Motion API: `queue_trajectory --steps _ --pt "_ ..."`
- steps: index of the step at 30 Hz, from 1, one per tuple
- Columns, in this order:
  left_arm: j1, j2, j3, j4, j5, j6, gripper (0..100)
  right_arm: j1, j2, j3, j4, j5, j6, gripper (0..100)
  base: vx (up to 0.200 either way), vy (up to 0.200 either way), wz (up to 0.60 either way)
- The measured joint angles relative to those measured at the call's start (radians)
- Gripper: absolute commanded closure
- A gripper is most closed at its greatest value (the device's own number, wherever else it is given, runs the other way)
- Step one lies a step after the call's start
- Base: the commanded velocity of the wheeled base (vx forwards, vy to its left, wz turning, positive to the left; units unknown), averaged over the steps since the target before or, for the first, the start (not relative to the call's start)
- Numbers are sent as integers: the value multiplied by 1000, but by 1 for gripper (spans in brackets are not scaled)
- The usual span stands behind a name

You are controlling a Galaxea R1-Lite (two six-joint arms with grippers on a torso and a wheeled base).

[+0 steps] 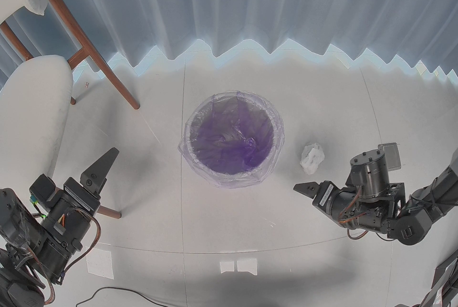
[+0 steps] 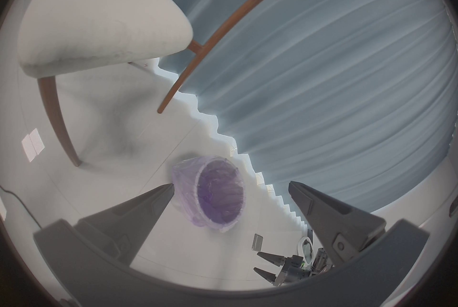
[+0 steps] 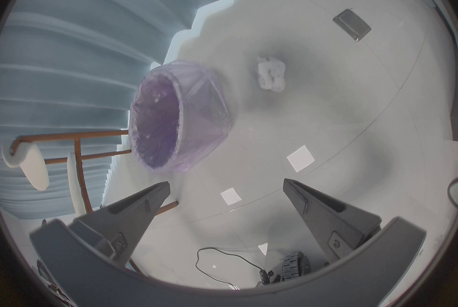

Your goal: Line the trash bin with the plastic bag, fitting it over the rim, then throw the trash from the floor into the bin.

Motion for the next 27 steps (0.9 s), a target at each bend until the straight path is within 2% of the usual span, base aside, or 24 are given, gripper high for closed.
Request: queue_trajectory --steps 11,19,23,27 --pt "14 -32 -4 1 -24 1 0 -32 -57 169 -236 -3 -48 0 0 0 0" --pt "19 10 0 40 -210 4 0 -34 -45 222 -311 -4 -74 0 0 0 0" --pt "11 90 0 50 -265 10 0 -34 -45 227 -318 -9 -79 0 0 0 0" --pt "2 206 -7 45 -283 41 0 -32 -45 229 -331 -17 -96 0 0 0 0"
